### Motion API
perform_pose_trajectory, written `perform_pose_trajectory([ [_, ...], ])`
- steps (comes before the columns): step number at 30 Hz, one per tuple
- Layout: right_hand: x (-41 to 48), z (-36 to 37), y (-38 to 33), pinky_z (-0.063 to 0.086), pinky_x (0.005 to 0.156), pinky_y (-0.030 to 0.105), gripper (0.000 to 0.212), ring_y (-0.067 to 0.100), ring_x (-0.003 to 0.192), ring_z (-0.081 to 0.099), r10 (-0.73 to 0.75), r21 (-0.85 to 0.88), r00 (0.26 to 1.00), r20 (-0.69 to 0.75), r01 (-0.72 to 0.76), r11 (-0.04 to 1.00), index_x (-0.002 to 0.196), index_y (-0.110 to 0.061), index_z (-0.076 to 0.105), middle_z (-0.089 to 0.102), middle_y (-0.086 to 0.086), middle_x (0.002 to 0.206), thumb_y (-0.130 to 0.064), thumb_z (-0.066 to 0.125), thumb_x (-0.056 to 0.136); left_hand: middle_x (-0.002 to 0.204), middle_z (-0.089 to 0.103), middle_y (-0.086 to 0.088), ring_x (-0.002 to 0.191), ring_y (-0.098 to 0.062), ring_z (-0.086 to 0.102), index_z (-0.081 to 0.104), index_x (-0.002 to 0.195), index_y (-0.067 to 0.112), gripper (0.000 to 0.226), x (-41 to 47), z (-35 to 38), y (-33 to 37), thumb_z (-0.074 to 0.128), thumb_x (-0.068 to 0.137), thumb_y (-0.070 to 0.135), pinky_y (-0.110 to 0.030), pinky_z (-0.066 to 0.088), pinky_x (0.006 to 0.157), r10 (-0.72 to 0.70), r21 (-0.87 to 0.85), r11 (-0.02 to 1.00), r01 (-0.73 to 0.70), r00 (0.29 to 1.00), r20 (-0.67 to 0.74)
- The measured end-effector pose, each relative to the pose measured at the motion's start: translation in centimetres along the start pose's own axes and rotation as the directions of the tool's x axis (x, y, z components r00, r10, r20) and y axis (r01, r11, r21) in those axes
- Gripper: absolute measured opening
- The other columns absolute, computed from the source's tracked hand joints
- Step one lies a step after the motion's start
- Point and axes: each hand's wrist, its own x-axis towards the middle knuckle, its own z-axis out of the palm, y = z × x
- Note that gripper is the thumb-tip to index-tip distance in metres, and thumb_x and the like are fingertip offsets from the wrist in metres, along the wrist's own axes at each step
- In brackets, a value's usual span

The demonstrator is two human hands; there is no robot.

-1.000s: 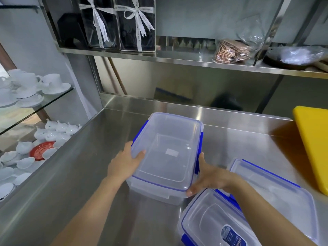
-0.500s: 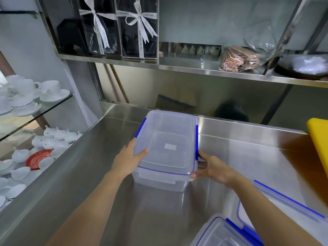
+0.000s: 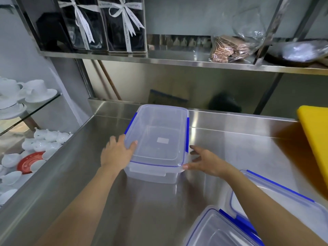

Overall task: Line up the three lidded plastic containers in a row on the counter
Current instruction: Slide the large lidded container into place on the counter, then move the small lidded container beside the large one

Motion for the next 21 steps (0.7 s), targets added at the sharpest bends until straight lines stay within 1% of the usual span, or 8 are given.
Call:
perform_pose_trajectory([
  [2,-0.8,-0.8,0.2,0.048,0.083,0.024,0.072,0.012,0.102,0.055,0.010,-0.047,0.999,-0.041,-0.012,0.999,0.134,-0.024,0.036,0.049,-0.012,0.115,-0.038,0.073,0.074,0.129,0.048,-0.020,0.114,-0.037,0.047,0.046,0.128,0.007,0.050,-0.7,-0.7,1.3,0.049,0.089,0.039,-0.046,0.038,0.095,0.101,0.103,0.991,-0.087,0.985,-0.142],
  [5,-2.7,-2.8,0.8,0.046,0.097,0.036,0.078,0.020,0.115,0.054,0.040,-0.142,0.994,-0.102,-0.054,0.988,0.138,-0.022,0.035,0.051,0.000,0.134,-0.039,0.073,0.073,0.122,0.056,-0.020,0.108,-0.038,0.052,0.054,0.120,0.003,0.039,-3.2,-1.4,5.2,0.058,0.087,0.022,-0.046,0.041,0.092,0.321,-0.009,0.942,-0.335,0.909,-0.265],
  [8,-5.3,-5.5,2.1,0.045,0.099,0.038,0.072,0.024,0.115,0.054,0.073,-0.157,0.989,-0.131,-0.094,0.983,0.138,-0.018,0.037,0.051,0.007,0.134,-0.027,0.073,0.076,0.104,0.069,-0.013,0.092,-0.034,0.063,0.061,0.111,0.006,0.028,-7.4,-1.6,10.3,0.057,0.087,0.021,-0.040,0.049,0.077,0.549,-0.148,0.786,-0.600,0.788,-0.280],
  [10,-7.0,-7.3,3.7,0.045,0.098,0.037,0.070,0.021,0.111,0.054,0.112,-0.194,0.982,-0.153,-0.142,0.971,0.137,-0.021,0.038,0.051,0.008,0.134,-0.025,0.073,0.076,0.091,0.072,-0.007,0.081,-0.030,0.065,0.063,0.108,0.011,0.027,-10.2,-0.7,13.2,0.054,0.088,0.026,-0.032,0.047,0.068,0.670,-0.202,0.684,-0.700,0.714,-0.205],
  [12,-8.6,-8.8,5.5,0.044,0.096,0.033,0.070,0.016,0.106,0.052,0.162,-0.255,0.967,-0.195,-0.209,0.944,0.136,-0.025,0.038,0.051,0.006,0.135,-0.030,0.073,0.075,0.098,0.069,-0.002,0.088,-0.024,0.064,0.057,0.115,0.017,0.031,-12.6,1.0,15.8,0.050,0.091,0.035,-0.029,0.044,0.070,0.692,-0.255,0.701,-0.666,0.722,0.019],
  [15,-11.1,-10.2,7.9,0.040,0.100,0.034,0.072,0.022,0.116,0.052,0.264,-0.269,0.927,-0.266,-0.334,0.903,0.136,-0.024,0.039,0.050,0.006,0.137,-0.034,0.074,0.074,0.132,0.055,-0.007,0.116,-0.027,0.055,0.037,0.135,0.018,0.059,-14.4,4.1,18.3,0.050,0.087,0.050,-0.037,0.044,0.091,0.516,-0.255,0.856,-0.449,0.729,0.449],
  [18,-13.5,-11.0,10.0,0.039,0.105,0.038,0.073,0.026,0.121,0.049,0.363,-0.255,0.886,-0.289,-0.437,0.863,0.138,-0.022,0.035,0.047,0.008,0.139,-0.040,0.070,0.076,0.152,0.031,-0.012,0.135,-0.030,0.037,0.006,0.148,0.013,0.099,-14.6,6.6,19.0,0.058,0.078,0.060,-0.040,0.035,0.107,0.334,-0.212,0.941,-0.263,0.628,0.703],
  [21,-15.0,-11.2,11.9,0.038,0.107,0.039,0.070,0.026,0.121,0.049,0.430,-0.245,0.862,-0.269,-0.493,0.835,0.139,-0.020,0.034,0.047,0.009,0.140,-0.042,0.065,0.080,0.138,0.049,-0.012,0.115,-0.023,0.054,0.012,0.144,0.005,0.102,-14.6,7.9,19.3,0.067,0.074,0.054,-0.032,0.042,0.097,0.273,-0.229,0.962,-0.149,0.511,0.815],
])
